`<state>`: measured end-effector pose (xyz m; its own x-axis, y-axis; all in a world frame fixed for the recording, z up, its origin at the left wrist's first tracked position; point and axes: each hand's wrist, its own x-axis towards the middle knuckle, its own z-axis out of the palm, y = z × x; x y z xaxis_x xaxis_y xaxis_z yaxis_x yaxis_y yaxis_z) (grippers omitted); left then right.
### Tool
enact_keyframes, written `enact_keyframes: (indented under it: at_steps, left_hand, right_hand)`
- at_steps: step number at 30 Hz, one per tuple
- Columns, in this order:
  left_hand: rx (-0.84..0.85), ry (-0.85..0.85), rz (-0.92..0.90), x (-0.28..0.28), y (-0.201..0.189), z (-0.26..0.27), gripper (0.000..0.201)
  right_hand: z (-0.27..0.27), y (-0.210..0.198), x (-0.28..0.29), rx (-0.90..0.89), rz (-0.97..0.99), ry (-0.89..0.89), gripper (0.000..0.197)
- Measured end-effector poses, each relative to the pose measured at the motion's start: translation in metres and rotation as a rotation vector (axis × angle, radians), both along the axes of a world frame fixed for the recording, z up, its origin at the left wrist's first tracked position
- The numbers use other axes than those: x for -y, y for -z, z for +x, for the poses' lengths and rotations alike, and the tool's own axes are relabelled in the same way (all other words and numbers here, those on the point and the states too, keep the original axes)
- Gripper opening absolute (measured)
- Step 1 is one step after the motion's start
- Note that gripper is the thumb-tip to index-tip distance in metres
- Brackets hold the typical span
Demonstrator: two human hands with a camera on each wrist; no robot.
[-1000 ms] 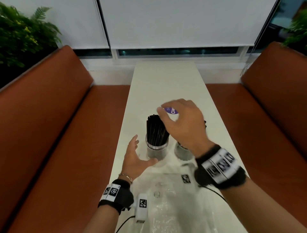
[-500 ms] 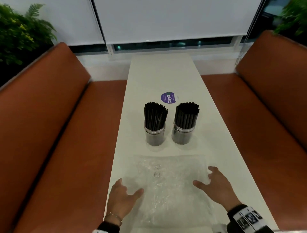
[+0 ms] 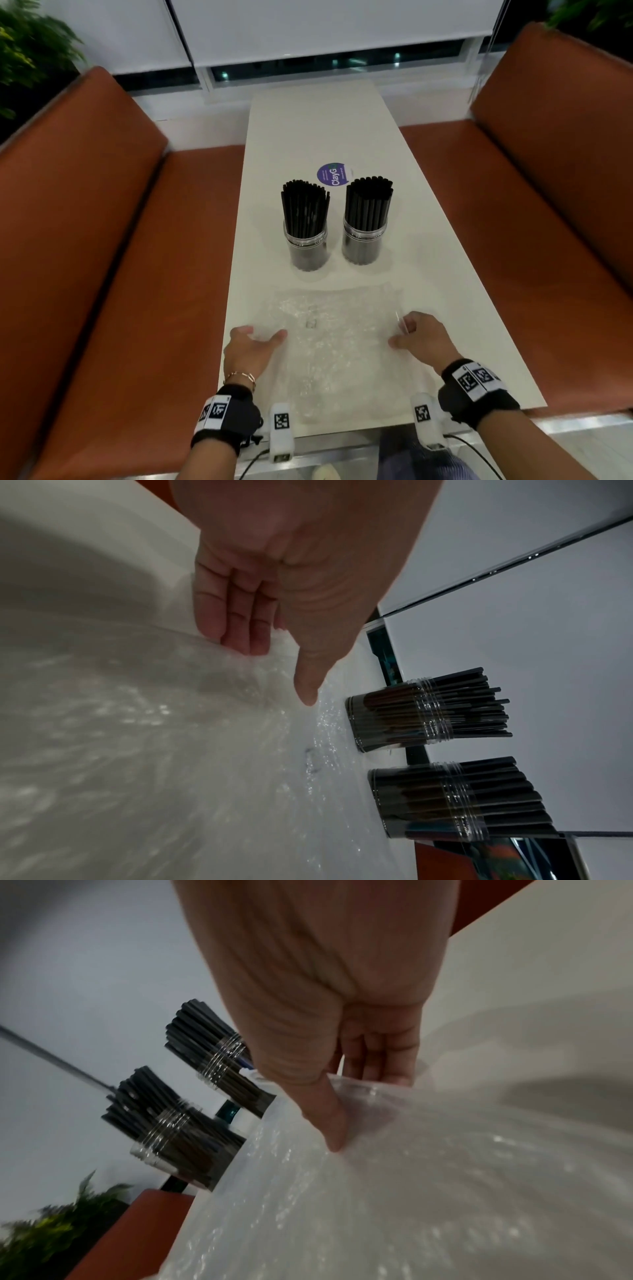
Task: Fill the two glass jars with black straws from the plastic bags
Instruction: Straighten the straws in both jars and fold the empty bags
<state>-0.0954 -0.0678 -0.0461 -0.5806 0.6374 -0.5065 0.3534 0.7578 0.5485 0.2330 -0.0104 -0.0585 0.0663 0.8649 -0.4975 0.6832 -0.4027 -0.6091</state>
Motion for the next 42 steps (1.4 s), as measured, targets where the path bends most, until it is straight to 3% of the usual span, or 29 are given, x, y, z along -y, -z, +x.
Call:
enact_keyframes:
  at_steps: [3, 8, 11, 14, 17, 19, 23, 26, 28, 30, 33, 38, 42]
  left_hand:
    - [-0.02, 0.091, -0.011, -0.007, 0.001, 0.0, 0.072]
    - [-0.011, 0.163, 0.008, -0.009, 0.001, 0.0, 0.035]
    - [0.043, 0.171, 0.051, -0.004, 0.001, 0.0, 0.042]
    - [0.216, 0.089, 0.107, 0.003, 0.008, 0.0, 0.046]
    - [0.208, 0.056, 0.203, 0.01, 0.019, 0.005, 0.031]
    - [0.197, 0.041, 0.256, 0.011, 0.02, 0.009, 0.039]
    - [0.256, -0.002, 0.234, 0.011, 0.016, 0.004, 0.048]
    - [0.344, -0.056, 0.181, 0.005, 0.008, -0.008, 0.043]
    - [0.39, -0.081, 0.183, -0.002, 0.004, -0.015, 0.071]
    - [0.378, -0.022, 0.16, -0.008, 0.0, -0.015, 0.078]
    - [0.211, 0.116, 0.135, -0.011, 0.0, -0.01, 0.028]
    - [0.2, 0.244, 0.061, -0.005, 0.002, -0.003, 0.053]
    - [0.124, 0.398, 0.21, 0.001, -0.021, -0.021, 0.061]
  right_hand:
    - [0.006, 0.006, 0.002, -0.097, 0.005, 0.058, 0.03]
    - [0.011, 0.006, 0.009, -0.491, -0.038, 0.285, 0.044]
    - [0.013, 0.001, 0.01, -0.623, -0.061, 0.293, 0.027]
    - [0.012, -0.004, 0.011, -0.686, -0.06, 0.253, 0.029]
    - [0.01, 0.0, 0.01, -0.692, -0.007, 0.235, 0.022]
    - [0.009, 0.004, 0.008, -0.649, 0.054, 0.252, 0.021]
    - [0.013, 0.006, 0.006, -0.659, 0.073, 0.224, 0.04]
    - [0.016, 0.003, 0.006, -0.686, 0.067, 0.179, 0.046]
    - [0.014, 0.002, 0.006, -0.683, 0.077, 0.191, 0.036]
    - [0.011, 0.007, 0.006, -0.662, 0.082, 0.223, 0.031]
    - [0.008, 0.015, 0.007, -0.617, 0.084, 0.262, 0.033]
    - [0.011, 0.021, 0.009, -0.564, 0.109, 0.346, 0.066]
    - [0.014, -0.018, 0.002, -0.591, 0.236, 0.266, 0.014]
